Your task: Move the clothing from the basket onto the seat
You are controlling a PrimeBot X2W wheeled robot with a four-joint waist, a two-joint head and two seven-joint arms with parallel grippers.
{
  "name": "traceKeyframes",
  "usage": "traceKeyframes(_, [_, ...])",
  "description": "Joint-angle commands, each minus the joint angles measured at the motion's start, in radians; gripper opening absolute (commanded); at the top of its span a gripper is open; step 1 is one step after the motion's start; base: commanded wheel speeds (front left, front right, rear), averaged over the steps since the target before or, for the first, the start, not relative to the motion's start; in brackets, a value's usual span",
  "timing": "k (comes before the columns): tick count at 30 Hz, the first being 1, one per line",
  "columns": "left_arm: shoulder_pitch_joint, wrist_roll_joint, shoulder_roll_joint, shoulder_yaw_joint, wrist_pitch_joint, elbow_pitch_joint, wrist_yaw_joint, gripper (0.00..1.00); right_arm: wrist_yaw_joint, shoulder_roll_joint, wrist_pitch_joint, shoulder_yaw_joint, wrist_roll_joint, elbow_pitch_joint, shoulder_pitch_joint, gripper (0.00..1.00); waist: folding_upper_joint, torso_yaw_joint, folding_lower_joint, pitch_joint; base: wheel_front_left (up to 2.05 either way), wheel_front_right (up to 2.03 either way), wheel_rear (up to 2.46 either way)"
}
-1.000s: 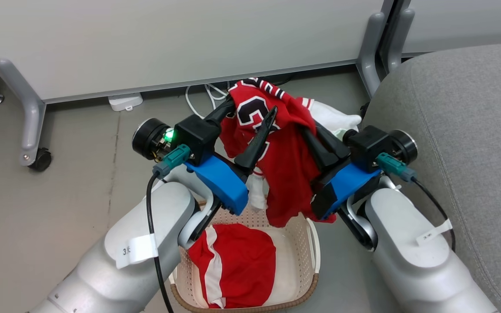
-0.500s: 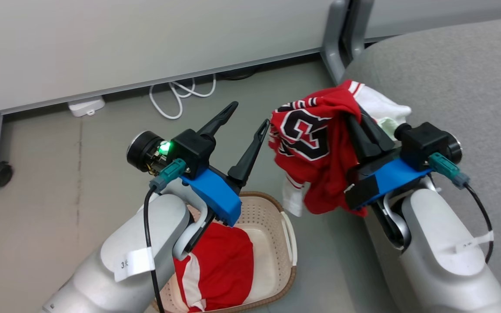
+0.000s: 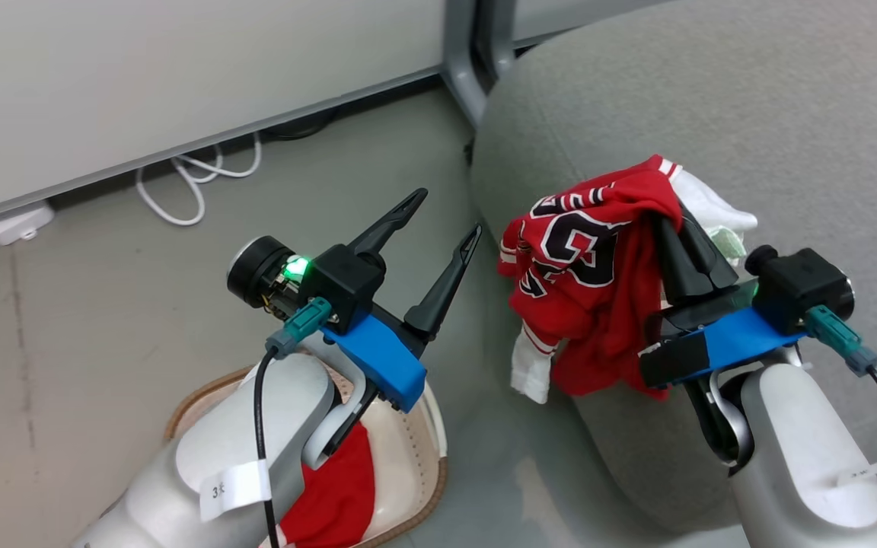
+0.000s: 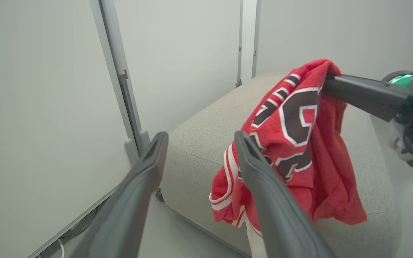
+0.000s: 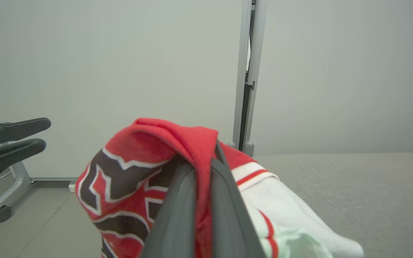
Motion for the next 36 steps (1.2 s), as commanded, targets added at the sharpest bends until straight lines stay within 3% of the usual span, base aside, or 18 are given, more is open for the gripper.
traceKeyframes(1, [0.002, 0.008, 0.003, -0.008, -0.004, -0.009, 0.0, 1.0, 0.0, 0.003, -0.004, -0.01, -0.005, -0.023, 0.025, 0.0, -0.0001, -0.053, 0.0, 0.02, 0.0, 0.0, 0.0])
traceKeyframes(9, [0.005, 0.024, -0.01, -0.047, 0.009, -0.012, -0.013, 1.0, 0.0, 0.013, -0.004, -0.077, -0.007, -0.094, 0.106, 0.0, -0.0001, -0.11, 0.0, 0.028, 0.0, 0.0, 0.0])
traceKeyframes(22, [0.004, 0.025, -0.022, -0.059, 0.003, -0.007, -0.012, 1.0, 0.0, 0.025, -0.004, -0.11, -0.016, -0.124, 0.164, 0.0, -0.0001, -0.119, 0.0, 0.026, 0.0, 0.0, 0.0])
traceKeyframes(29, [-0.04, 0.044, -0.013, -0.052, 0.004, -0.026, -0.004, 1.0, 0.0, 0.007, -0.004, -0.151, -0.027, -0.166, 0.07, 0.0, -0.0001, -0.1, 0.0, 0.084, 0.0, 0.0, 0.0])
traceKeyframes(36, [-0.12, 0.086, 0.009, -0.047, 0.012, -0.072, 0.005, 1.0, 0.0, -0.032, -0.004, -0.278, -0.029, -0.208, -0.144, 0.0, -0.0001, -0.065, 0.0, 0.226, 0.0, 0.0, 0.0])
